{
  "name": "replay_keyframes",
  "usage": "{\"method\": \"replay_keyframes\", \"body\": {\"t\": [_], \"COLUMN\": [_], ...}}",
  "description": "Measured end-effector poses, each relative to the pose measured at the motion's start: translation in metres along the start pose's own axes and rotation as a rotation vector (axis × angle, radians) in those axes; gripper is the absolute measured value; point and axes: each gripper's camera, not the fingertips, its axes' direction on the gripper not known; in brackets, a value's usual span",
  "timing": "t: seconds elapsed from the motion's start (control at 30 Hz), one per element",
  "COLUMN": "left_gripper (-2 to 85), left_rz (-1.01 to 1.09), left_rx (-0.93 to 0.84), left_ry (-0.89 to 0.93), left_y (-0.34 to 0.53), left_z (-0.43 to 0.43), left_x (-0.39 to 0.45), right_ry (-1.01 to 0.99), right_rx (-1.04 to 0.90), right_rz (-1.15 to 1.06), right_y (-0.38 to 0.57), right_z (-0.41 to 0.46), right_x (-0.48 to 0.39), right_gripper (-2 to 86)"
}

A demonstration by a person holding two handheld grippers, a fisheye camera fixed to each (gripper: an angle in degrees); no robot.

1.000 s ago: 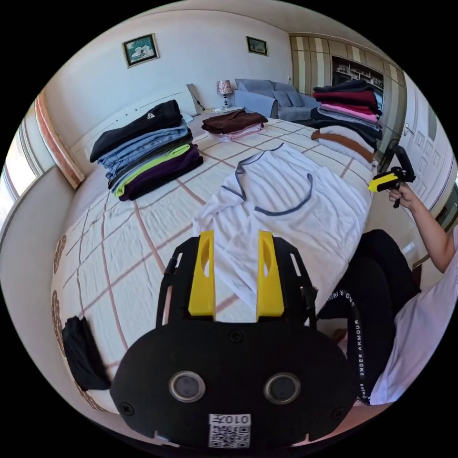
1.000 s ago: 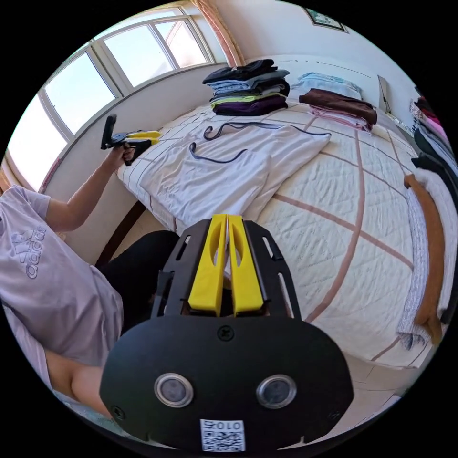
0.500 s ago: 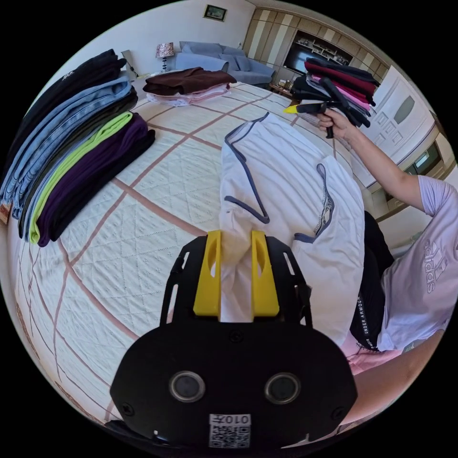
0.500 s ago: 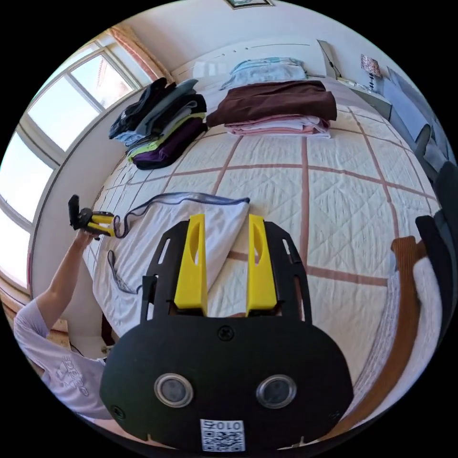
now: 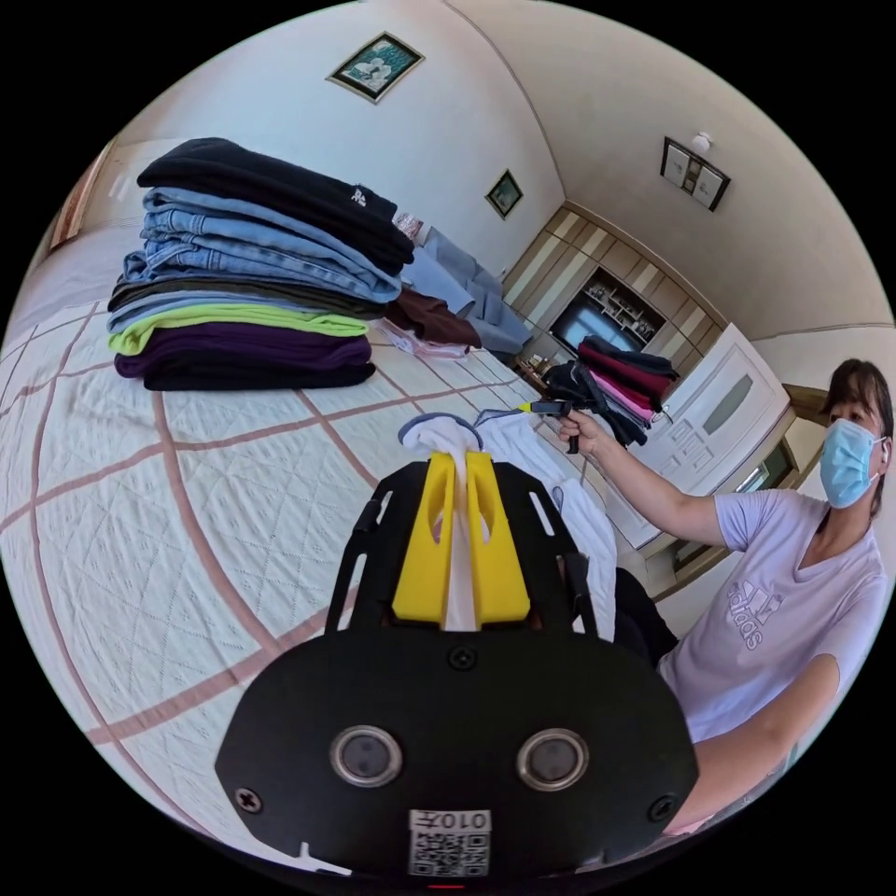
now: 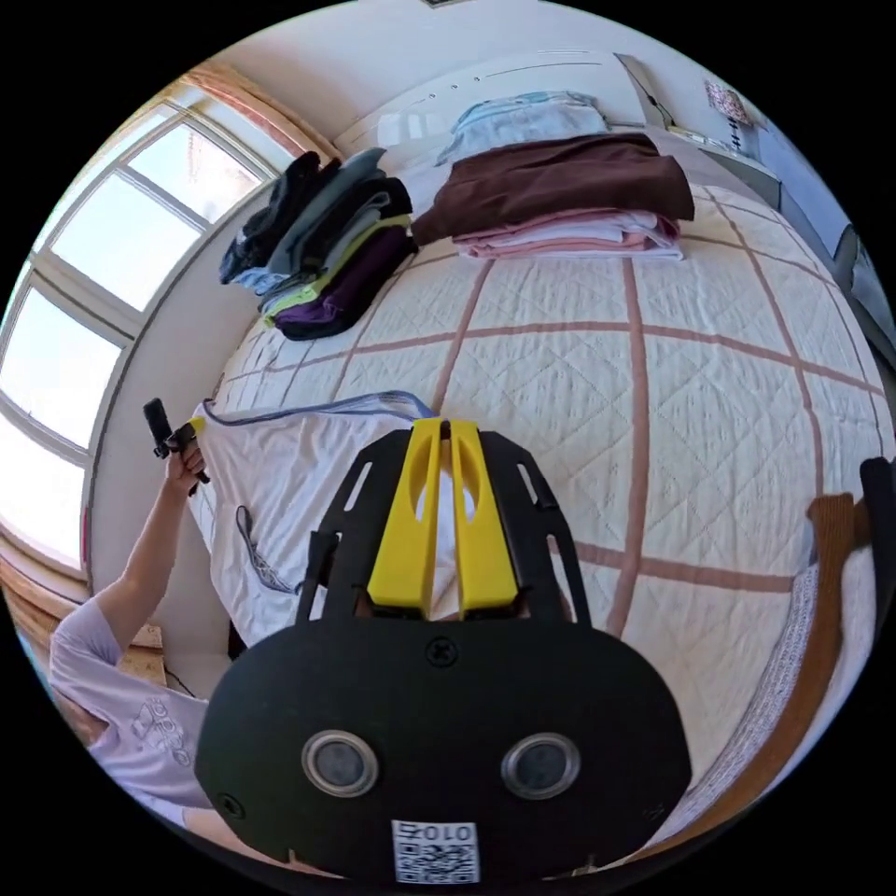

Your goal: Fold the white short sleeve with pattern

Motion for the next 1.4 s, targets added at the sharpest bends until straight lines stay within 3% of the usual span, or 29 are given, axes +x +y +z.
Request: {"method": "replay_keyframes", "body": {"t": [0.2, 0.33, 0.57, 0.83, 1.0, 1.27, 1.4], "left_gripper": [0.5, 0.5, 0.5, 0.4, 0.3, 1.8, 3.5], "left_rz": [0.234, 0.407, 0.285, 0.146, 0.165, 0.148, 0.096], "left_rx": [0.018, -0.043, -0.159, -0.103, -0.033, -0.095, -0.017], "left_ry": [0.034, 0.006, 0.043, -0.078, -0.029, -0.053, -0.149], "left_y": [0.025, 0.086, 0.166, 0.192, 0.199, 0.218, 0.226], "left_z": [-0.053, -0.084, -0.078, -0.099, -0.118, -0.127, -0.16], "left_x": [0.079, 0.142, 0.144, 0.137, 0.147, 0.162, 0.172], "right_ry": [-0.096, -0.092, -0.079, -0.168, -0.162, -0.103, -0.075], "right_rx": [0.194, 0.237, -0.066, 0.043, 0.103, -0.191, -0.137], "right_rz": [-0.333, -0.521, -0.342, -0.388, -0.368, -0.312, -0.293], "right_y": [0.09, 0.201, 0.276, 0.278, 0.284, 0.297, 0.298], "right_z": [-0.095, -0.123, -0.058, -0.087, -0.11, -0.05, -0.062], "right_x": [-0.068, -0.094, -0.062, -0.084, -0.082, -0.066, -0.065], "right_gripper": [3.9, 3.8, 3.9, 3.8, 3.8, 4.1, 4.2]}}
